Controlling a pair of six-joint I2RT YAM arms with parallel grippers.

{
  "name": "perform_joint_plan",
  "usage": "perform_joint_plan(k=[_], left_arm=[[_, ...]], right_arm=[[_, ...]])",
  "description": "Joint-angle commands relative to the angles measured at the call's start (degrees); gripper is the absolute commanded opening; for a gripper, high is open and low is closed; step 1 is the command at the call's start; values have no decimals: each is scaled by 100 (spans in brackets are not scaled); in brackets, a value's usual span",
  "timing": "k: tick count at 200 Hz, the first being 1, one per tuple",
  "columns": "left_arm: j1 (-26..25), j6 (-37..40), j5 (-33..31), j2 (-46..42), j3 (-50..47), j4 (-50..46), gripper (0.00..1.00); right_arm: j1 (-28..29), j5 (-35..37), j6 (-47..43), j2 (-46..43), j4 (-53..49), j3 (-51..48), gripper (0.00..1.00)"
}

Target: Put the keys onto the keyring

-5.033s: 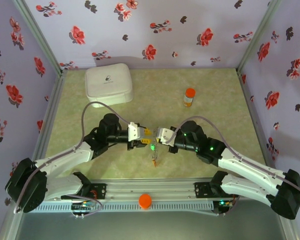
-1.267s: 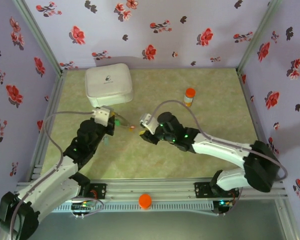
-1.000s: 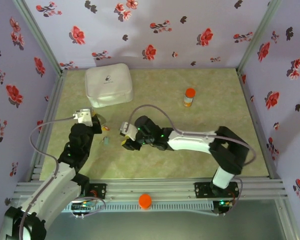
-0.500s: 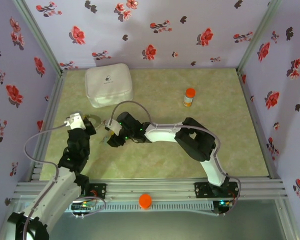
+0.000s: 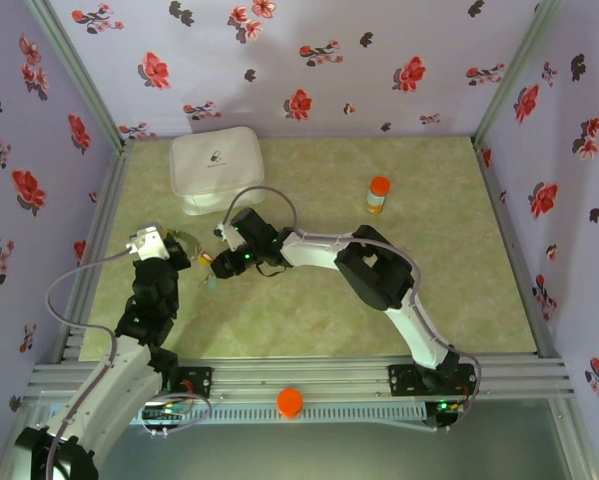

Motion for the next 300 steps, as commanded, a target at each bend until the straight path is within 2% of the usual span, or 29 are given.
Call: perform_joint_plan(k=[1,129,238,276,300], left_arm=[[54,44,0,-47,67,167,0],[55,39,131,-31,115,126,0],[54,120,155,-110,194,-30,0],[52,171,318,-144,379,-121,0],[54,290,973,110,570,-102,0]], right_arm=[[-5,-141,168,213,-353,307,42],[29,-374,-42,630,-871,893,28],[21,-536,-502,623,-1183,1069,3],[22,-354,-824,79,-1390,595,0],[21,4,-975,-860,-1082,-429,0]])
